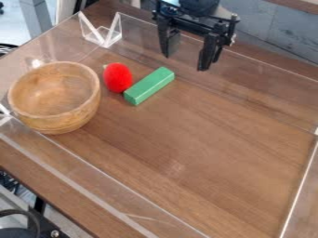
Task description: Move the red fruit to the right
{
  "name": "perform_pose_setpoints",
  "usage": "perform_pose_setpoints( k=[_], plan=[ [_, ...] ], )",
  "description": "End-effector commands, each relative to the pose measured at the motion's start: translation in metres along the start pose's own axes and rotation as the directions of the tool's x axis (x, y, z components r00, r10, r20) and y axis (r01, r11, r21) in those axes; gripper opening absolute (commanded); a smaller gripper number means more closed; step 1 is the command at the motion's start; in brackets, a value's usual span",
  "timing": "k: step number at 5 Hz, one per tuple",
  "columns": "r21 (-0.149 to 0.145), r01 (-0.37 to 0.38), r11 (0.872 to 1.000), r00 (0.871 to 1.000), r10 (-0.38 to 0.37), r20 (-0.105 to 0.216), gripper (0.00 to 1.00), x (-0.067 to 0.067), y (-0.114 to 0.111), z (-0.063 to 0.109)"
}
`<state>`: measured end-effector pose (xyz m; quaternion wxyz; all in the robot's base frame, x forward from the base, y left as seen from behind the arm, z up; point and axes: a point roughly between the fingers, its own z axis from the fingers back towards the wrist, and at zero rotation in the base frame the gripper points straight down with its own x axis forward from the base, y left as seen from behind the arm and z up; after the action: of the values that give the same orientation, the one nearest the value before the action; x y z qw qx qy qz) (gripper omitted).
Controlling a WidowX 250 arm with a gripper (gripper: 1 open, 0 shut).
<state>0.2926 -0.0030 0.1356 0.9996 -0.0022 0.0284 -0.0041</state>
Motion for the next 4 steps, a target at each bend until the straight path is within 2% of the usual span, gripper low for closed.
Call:
perform_pose_setpoints(
  k=[1, 2, 3, 4],
  plan=[
    [-0.005, 0.006, 1.000, 1.000, -0.006, -0.026, 1.00, -0.007, 0.007, -0.010],
    [-0.032, -0.156, 0.987, 0.987, 0.155, -0.028, 1.00, -0.003, 0.021, -0.013],
    [-0.075, -0.349, 0.934, 0.937, 0.349, -0.007, 1.00, 0.001, 0.041, -0.011],
    [-0.125, -0.503, 0.855, 0.862, 0.507, 0.004, 1.00, -0.008, 0.072, -0.021]
  ],
)
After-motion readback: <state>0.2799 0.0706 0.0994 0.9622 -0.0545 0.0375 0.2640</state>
